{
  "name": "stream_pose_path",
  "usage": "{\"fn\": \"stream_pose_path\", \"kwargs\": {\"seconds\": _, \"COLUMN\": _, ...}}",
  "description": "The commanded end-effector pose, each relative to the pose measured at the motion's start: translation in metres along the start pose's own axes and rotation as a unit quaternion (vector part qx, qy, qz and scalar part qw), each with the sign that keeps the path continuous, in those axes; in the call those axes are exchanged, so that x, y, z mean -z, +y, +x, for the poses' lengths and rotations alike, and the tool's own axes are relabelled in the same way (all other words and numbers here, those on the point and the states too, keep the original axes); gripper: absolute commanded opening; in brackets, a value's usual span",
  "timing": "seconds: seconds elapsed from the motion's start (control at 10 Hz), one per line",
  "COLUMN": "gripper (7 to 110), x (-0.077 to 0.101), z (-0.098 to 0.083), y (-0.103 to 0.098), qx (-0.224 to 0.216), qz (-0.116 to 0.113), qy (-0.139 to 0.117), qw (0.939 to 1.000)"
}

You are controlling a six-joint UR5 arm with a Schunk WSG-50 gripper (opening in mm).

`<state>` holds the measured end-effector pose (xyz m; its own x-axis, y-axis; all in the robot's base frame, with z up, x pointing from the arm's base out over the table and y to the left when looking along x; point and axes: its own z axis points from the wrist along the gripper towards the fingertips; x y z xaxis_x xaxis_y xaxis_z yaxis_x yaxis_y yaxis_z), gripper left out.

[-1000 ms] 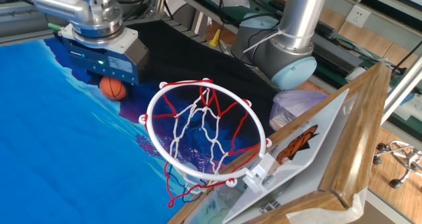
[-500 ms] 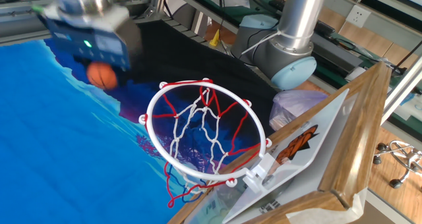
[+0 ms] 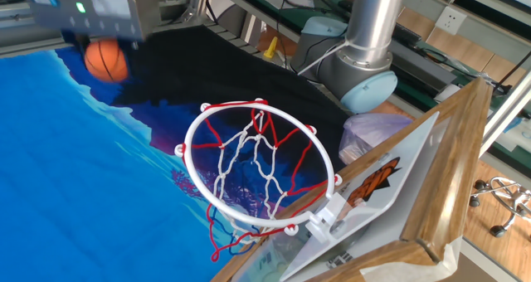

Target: Grab a basketball, release it and shoot it into the basket

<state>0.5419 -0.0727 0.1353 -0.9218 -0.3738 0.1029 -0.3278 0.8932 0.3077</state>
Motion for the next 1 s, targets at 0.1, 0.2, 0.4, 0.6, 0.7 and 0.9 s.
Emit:
{"fn": "stream_pose_path", "kwargs": {"seconds": 0.1, "gripper": 7, "x": 0.022, "z": -0.033, "y": 0.027, "qx": -0.017, "qz": -0.031, "qy": -0.028, "qw": 0.999}}
{"fn": "stream_pose_path", "kwargs": {"seconds": 0.2, "gripper": 7, "x": 0.023, "z": -0.039, "y": 0.04, "qx": -0.026, "qz": -0.04, "qy": -0.027, "qw": 0.9985}}
{"fn": "stream_pose_path", "kwargs": {"seconds": 0.4, "gripper": 7, "x": 0.021, "z": -0.051, "y": 0.064, "qx": -0.039, "qz": -0.06, "qy": -0.032, "qw": 0.9969}}
{"fn": "stream_pose_path", "kwargs": {"seconds": 0.6, "gripper": 7, "x": 0.016, "z": -0.057, "y": 0.082, "qx": -0.056, "qz": -0.084, "qy": -0.032, "qw": 0.9944}}
{"fn": "stream_pose_path", "kwargs": {"seconds": 0.7, "gripper": 7, "x": 0.016, "z": -0.055, "y": 0.082, "qx": -0.062, "qz": -0.084, "qy": -0.028, "qw": 0.9942}}
{"fn": "stream_pose_path", "kwargs": {"seconds": 0.9, "gripper": 7, "x": 0.016, "z": -0.053, "y": 0.085, "qx": -0.073, "qz": -0.092, "qy": -0.02, "qw": 0.9928}}
